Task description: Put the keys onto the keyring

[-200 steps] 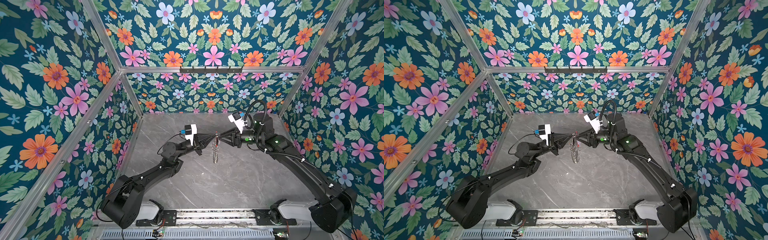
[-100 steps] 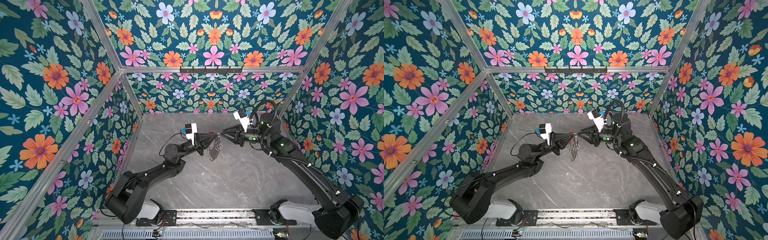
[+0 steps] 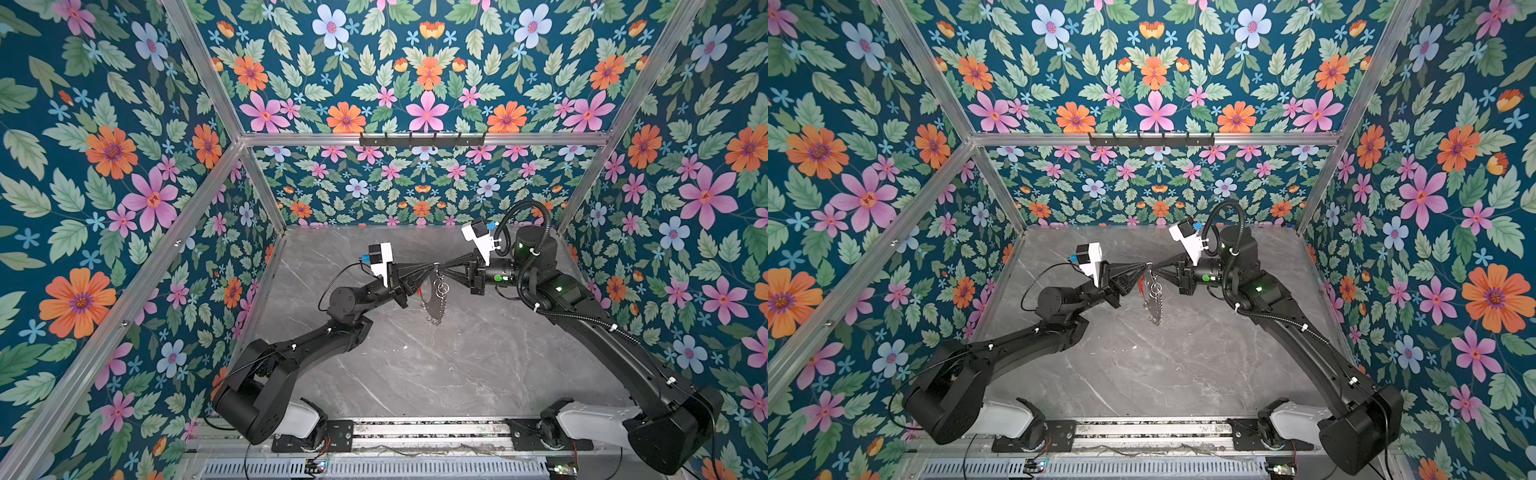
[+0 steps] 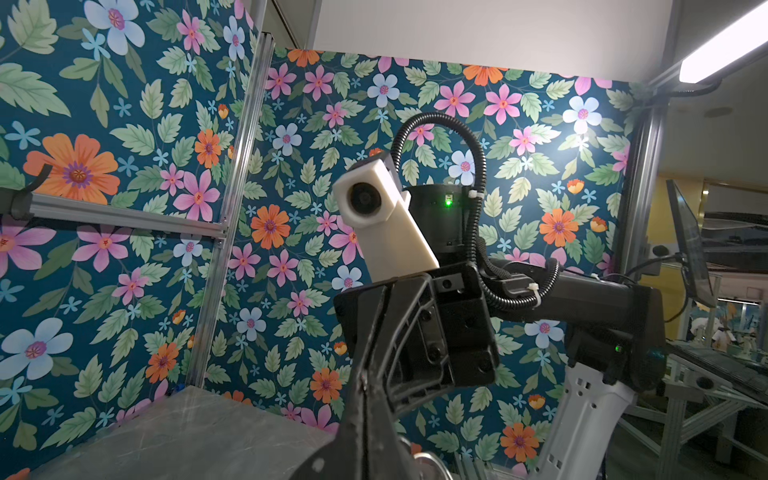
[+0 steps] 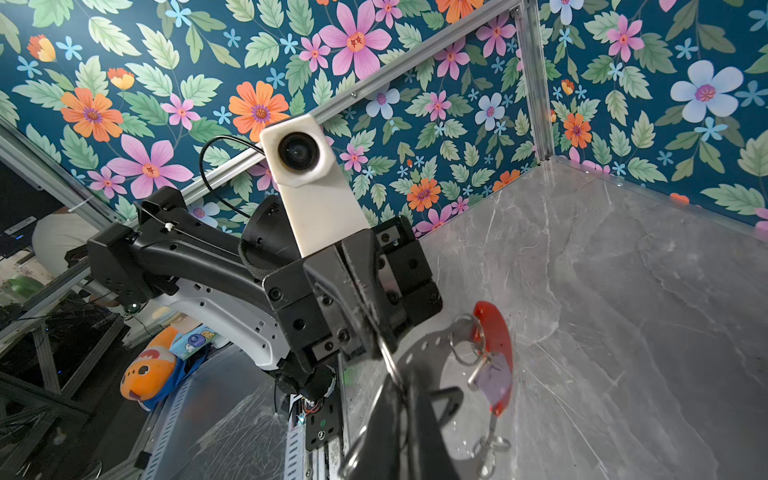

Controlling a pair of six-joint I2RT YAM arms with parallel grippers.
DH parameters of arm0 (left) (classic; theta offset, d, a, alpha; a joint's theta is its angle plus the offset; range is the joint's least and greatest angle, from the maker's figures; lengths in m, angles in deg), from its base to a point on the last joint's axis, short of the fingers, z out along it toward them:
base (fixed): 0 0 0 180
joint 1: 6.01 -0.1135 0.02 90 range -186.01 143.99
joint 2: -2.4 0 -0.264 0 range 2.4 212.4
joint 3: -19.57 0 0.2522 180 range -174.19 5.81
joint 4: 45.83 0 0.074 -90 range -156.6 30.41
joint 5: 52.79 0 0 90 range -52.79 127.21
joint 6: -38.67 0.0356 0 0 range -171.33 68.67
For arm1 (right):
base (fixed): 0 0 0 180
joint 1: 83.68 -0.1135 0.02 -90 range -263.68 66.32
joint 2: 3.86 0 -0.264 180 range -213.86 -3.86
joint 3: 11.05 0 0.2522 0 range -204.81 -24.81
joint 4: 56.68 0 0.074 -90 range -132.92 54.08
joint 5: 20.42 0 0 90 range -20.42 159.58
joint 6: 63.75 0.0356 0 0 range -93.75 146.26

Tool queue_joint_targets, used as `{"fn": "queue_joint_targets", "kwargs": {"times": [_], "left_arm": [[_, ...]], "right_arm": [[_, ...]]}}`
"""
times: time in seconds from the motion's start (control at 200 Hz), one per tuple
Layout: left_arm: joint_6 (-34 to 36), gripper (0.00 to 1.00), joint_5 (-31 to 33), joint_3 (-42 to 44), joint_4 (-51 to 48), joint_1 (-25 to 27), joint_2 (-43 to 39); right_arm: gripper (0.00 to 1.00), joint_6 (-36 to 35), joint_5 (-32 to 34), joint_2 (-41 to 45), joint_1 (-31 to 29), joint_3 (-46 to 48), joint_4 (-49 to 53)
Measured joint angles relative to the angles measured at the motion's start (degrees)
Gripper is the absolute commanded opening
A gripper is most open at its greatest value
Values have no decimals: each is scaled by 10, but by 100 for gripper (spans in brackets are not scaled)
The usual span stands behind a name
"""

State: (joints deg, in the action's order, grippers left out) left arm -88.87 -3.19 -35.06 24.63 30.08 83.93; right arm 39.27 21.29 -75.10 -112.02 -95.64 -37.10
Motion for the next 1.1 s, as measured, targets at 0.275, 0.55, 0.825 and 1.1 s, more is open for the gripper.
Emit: {"fn": "queue_joint_targets", "kwargs": {"times": [0.275, 0.55, 0.825, 1.1], "left_arm": [[8, 24, 3, 3, 0, 0, 2], [259, 40, -14, -10, -313, 0, -134], [577, 36, -24, -216, -799, 0, -102], [712, 29, -33, -336, -1032, 0, -35]], "right_arm": [[0, -11, 7, 3, 0, 0, 8], [0, -95, 103, 19, -14, 1, 67], [0, -211, 232, -2, -66, 3, 129], [0, -252, 254, 5, -75, 10, 139]]}}
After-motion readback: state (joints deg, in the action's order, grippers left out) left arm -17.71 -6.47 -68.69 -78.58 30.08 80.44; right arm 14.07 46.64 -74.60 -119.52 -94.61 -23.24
